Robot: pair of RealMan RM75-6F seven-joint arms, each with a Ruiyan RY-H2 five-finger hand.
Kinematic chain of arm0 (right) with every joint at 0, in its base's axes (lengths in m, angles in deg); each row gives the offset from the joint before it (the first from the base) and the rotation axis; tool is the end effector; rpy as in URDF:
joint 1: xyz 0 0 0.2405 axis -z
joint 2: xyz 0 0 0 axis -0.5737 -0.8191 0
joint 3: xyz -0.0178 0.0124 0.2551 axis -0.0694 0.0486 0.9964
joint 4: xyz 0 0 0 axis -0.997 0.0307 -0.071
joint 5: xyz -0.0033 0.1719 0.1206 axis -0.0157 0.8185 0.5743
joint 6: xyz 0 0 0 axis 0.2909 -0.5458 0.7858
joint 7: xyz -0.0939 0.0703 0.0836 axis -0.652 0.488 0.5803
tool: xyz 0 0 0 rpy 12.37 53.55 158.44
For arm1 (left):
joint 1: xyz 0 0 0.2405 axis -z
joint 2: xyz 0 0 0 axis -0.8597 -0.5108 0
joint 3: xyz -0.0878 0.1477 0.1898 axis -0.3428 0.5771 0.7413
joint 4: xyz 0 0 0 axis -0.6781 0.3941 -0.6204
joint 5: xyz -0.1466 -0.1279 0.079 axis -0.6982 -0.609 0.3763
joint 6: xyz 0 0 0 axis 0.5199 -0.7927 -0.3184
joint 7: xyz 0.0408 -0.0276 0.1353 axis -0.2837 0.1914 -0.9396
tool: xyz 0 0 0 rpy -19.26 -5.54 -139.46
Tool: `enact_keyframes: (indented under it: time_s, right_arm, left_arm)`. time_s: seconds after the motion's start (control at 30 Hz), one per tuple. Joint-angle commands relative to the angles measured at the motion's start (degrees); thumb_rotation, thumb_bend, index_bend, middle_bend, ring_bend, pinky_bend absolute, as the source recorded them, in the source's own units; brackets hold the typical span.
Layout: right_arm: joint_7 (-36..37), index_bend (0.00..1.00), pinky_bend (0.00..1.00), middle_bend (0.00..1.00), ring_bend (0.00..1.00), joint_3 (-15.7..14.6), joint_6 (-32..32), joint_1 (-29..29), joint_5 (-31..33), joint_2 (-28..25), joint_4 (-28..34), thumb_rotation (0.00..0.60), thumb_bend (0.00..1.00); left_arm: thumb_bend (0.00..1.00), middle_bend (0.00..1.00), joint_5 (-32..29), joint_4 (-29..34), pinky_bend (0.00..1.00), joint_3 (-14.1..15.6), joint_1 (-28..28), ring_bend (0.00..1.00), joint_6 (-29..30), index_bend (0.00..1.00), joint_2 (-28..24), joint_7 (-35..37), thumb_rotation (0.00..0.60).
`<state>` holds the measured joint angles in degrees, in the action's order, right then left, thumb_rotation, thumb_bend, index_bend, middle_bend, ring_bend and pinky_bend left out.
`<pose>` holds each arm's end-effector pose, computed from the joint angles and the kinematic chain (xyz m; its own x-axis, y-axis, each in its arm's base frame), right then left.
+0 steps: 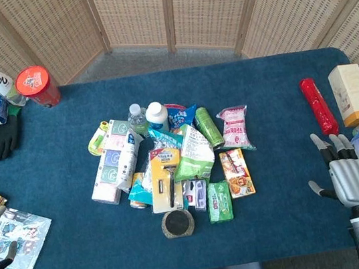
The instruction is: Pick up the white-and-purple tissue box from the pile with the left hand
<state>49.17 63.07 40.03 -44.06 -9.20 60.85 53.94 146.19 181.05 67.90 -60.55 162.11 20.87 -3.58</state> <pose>-0.2594 -0.2070 0.1374 0.3982 -0.0195 0.9171 -0.9170 0.0175 0.3985 -0.3064 0.1351 0.1535 0.4164 0.0667 0.9067 0.8993 0.1169 -0.4215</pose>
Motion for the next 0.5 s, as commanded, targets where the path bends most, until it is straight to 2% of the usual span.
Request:
enact_keyframes:
  time_s: [0.03,0.33,0.5]
  right_arm:
    - [0.67,0.0,0.0,0.22,0.0,-0.01,-0.13,0.06,0.05,0.13,-0.07,0.596,0.23]
    - [4.57,0.0,0.0,0.22,0.0,-0.42,-1.26,0.2,0.01,0.38,-1.29,0.597,0.23]
    - [5.81,0.0,0.0,0.22,0.0,-0.85,-1.44,0.36,-0.78,0.16,-1.39,0.596,0.23]
  left_arm:
    - [0.42,0.14,-0.24,0.06,0.0,-0.12,0.39,0.02,-0.65,0.14,0.1,-0.36,0.6]
    - [0.42,0.15,-0.69,1.69,0.0,-0.62,2.4,0.02,-3.89,0.13,-0.84,-0.15,0.6]
    - [0.42,0.11,-2.26,2.81,0.0,-2.36,4.42,0.02,-5.55,0.02,0.21,-2.27,0.6]
